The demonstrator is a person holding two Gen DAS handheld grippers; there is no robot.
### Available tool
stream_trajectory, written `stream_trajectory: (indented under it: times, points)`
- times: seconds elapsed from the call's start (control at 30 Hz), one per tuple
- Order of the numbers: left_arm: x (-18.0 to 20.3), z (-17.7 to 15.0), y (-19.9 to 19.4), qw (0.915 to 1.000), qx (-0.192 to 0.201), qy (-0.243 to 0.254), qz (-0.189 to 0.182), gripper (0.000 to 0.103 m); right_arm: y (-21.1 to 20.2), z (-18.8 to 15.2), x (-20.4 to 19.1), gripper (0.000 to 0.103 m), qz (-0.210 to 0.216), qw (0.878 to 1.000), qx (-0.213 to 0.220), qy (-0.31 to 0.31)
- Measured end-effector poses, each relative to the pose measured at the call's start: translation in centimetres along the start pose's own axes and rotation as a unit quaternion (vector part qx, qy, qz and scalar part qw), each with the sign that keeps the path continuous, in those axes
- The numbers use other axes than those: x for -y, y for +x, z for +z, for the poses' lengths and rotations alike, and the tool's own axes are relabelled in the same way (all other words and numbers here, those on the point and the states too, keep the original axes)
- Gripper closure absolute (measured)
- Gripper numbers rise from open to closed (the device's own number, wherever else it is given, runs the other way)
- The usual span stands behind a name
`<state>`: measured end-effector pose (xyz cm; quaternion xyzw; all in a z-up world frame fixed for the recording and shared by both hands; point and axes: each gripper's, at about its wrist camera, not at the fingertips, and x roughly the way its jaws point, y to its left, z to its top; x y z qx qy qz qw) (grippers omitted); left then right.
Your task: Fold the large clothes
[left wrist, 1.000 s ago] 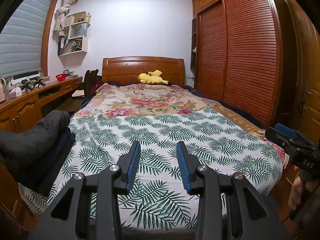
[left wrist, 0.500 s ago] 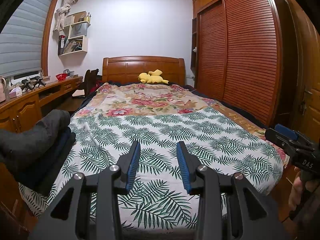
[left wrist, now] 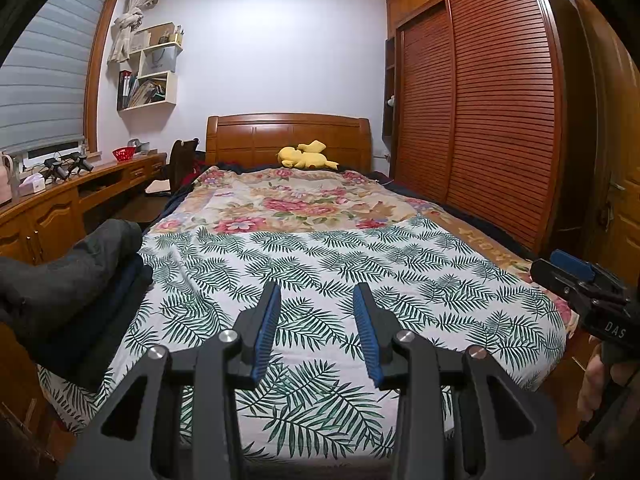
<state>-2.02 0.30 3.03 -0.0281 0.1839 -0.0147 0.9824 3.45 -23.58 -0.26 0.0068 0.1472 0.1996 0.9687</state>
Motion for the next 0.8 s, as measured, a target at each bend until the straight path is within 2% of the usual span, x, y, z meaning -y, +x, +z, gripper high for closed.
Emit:
stream_trajectory:
  times: [0.8]
  points:
    - [-0.08,0.26,-0.24,1.0000,0.004,0.000,0.001,0.066,-0.03,-0.03,0.09,0.022,0.000,1.000,0.000,-0.002]
